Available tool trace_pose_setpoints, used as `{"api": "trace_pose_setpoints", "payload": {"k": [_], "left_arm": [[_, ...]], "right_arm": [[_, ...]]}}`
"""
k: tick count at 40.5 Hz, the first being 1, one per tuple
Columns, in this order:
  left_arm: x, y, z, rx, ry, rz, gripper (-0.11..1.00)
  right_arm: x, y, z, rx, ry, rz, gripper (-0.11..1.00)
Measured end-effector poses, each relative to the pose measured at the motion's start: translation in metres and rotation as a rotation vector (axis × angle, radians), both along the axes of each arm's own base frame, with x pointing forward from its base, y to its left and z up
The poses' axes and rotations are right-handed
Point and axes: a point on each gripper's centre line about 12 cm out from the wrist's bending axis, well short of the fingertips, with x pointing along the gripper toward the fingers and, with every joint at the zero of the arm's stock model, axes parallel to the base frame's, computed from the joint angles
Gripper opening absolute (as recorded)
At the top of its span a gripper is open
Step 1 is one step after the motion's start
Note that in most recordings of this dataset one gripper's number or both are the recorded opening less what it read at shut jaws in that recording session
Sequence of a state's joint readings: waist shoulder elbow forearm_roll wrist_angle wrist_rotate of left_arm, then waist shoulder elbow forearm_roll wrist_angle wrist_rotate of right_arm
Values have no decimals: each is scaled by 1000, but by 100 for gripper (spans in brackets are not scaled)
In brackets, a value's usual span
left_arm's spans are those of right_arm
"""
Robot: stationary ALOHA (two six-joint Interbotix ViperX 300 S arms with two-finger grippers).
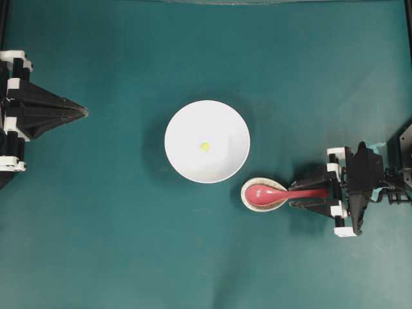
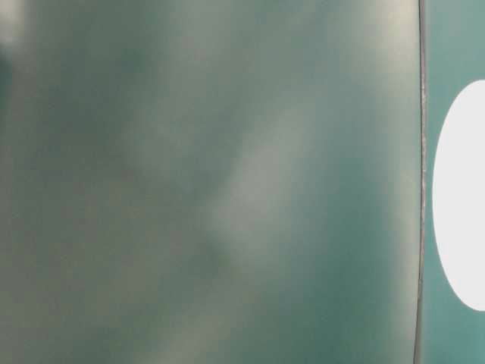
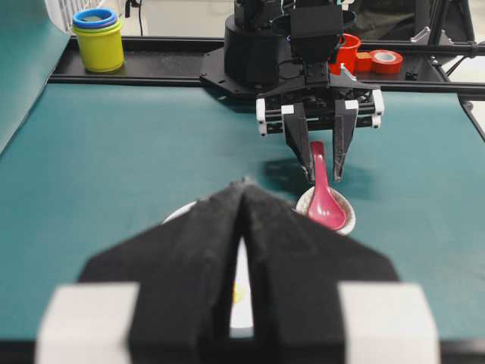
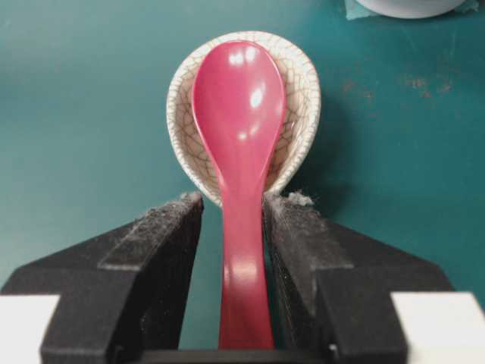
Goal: Scoop the yellow hexagonal prism block from the bowl with a spoon using the right arm.
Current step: 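Close the right gripper on the red spoon handle, then lift the red spoon out of the spoon rest with the right gripper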
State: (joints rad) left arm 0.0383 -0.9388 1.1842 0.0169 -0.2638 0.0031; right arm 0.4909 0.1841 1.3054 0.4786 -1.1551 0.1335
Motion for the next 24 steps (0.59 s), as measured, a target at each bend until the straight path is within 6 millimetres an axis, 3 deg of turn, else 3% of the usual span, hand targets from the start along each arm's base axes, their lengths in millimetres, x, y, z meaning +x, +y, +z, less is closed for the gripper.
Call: {"api": "trace_pose_setpoints", "payload": {"k": [15, 24], "left_arm": [[0, 0, 0, 0, 2, 2, 0], [0, 0, 0, 0, 3, 0, 0]], "right_arm": [[0, 0, 0, 1, 0, -1, 42], [2, 1, 1, 4, -5, -1, 23]]}}
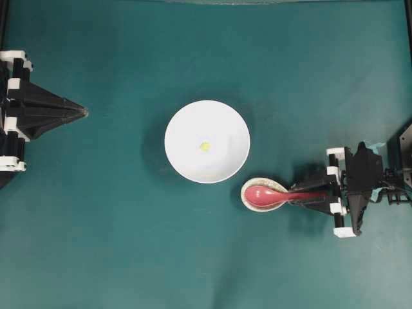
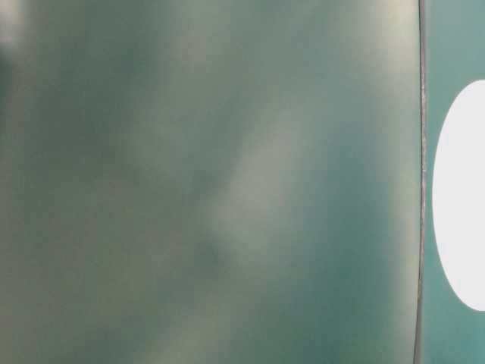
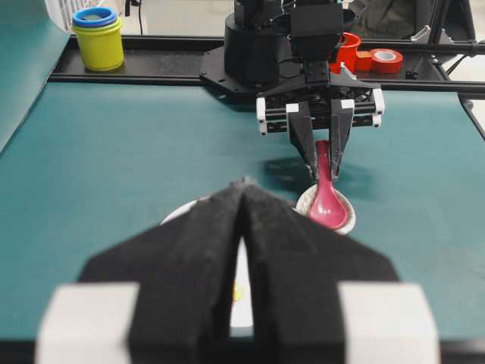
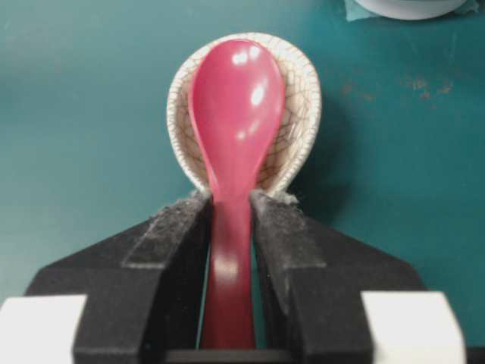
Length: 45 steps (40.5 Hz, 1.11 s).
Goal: Scoop the yellow hexagonal prism block from the bowl with a spoon using the right arm.
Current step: 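Lift the red spoon out of the spoon rest with the right gripper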
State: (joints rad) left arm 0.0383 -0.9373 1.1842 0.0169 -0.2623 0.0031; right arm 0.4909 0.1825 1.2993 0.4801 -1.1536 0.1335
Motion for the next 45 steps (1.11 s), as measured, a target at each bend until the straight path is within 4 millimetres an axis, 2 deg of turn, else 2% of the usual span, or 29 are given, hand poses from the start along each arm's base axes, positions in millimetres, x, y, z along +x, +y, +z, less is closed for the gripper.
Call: {"api": "trace_pose_setpoints", "payload": {"k": [8, 23, 35, 45], "left_arm": [[0, 0, -1, 0, 12, 0, 0], [0, 0, -4, -1, 32, 2, 0], [0, 0, -4, 0, 37, 2, 0], [0, 0, -4, 2, 37, 2, 0]], "right_arm": [[4, 3, 7, 13, -21, 3, 23], [10, 4, 51, 23, -60, 35, 23], [33, -15, 94, -3, 8, 25, 23], [52, -31, 122, -7, 117, 36, 23]]}}
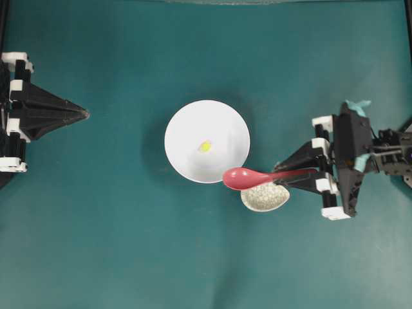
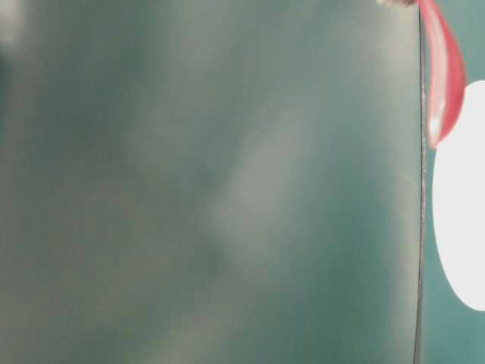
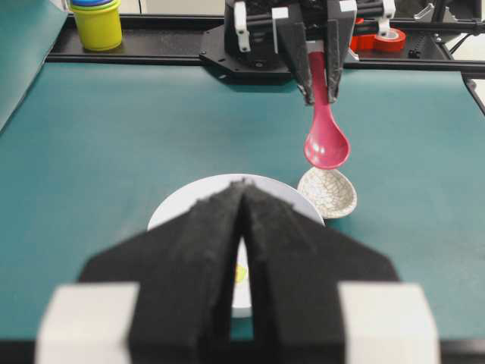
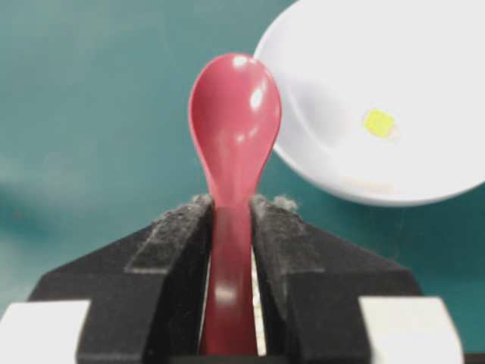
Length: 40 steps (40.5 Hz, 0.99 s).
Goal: Scoop the yellow hexagonal prism block from the bowl with a spoon using the right arm.
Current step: 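Lift the red spoon out of the spoon rest with the right gripper, then carry the spoon over the white bowl and lower it inside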
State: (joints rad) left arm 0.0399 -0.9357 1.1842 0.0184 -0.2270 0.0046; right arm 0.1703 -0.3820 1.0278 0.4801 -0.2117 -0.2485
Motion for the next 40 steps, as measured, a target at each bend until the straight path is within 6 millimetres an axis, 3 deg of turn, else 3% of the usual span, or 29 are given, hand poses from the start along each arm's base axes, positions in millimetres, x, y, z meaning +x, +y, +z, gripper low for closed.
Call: {"api": "trace_pose_setpoints", "payload": {"k": [22, 40], "left_arm": [[0, 0, 0, 0, 3, 0, 0], [0, 0, -2, 0, 12, 0, 0]], "right_arm": [[24, -32, 37, 6, 115, -11, 23], [26, -68, 70, 9, 281, -16, 23]]}}
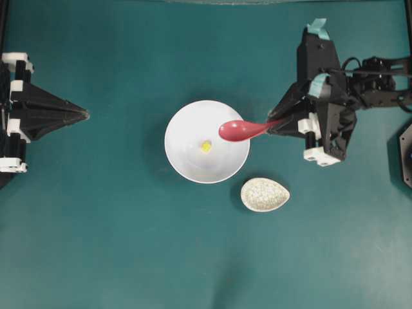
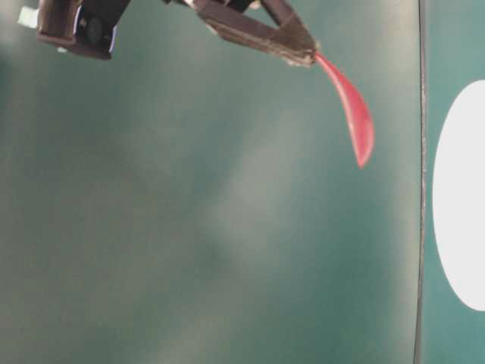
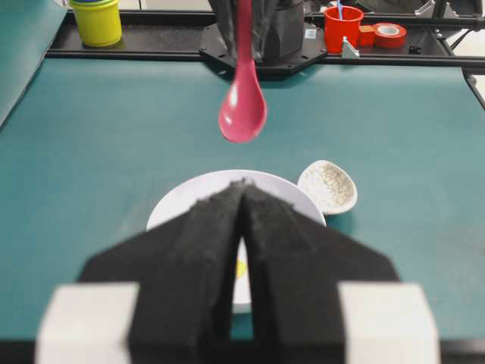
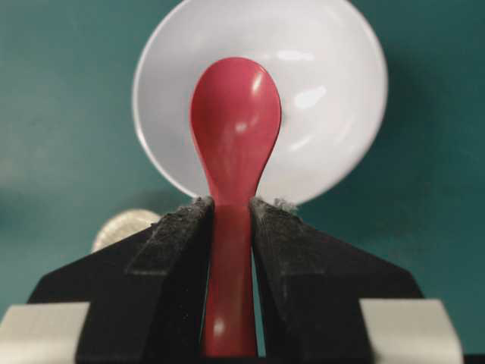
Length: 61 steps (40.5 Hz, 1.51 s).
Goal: Scoop the yellow hexagonal prism block from the bowl with a spoon using the right arm.
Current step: 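Carry the spoon over the white bowl and lower it inside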
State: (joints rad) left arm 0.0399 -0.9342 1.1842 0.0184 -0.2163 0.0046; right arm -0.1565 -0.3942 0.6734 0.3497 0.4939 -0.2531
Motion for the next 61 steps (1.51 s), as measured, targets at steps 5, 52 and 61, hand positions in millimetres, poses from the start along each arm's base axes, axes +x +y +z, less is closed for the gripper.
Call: {"api": "trace_pose_setpoints", "payload": {"k": [5, 52, 61], "left_arm": [[0, 0, 0, 0, 3, -1, 0], [0, 0, -1, 0, 5, 0, 0], [0, 0, -1, 0, 6, 0, 0]], "right_arm": [[3, 0, 4, 8, 68, 26, 23], [61, -16, -14, 59, 555, -5, 23], [67, -15, -23, 62, 587, 3, 23]]}}
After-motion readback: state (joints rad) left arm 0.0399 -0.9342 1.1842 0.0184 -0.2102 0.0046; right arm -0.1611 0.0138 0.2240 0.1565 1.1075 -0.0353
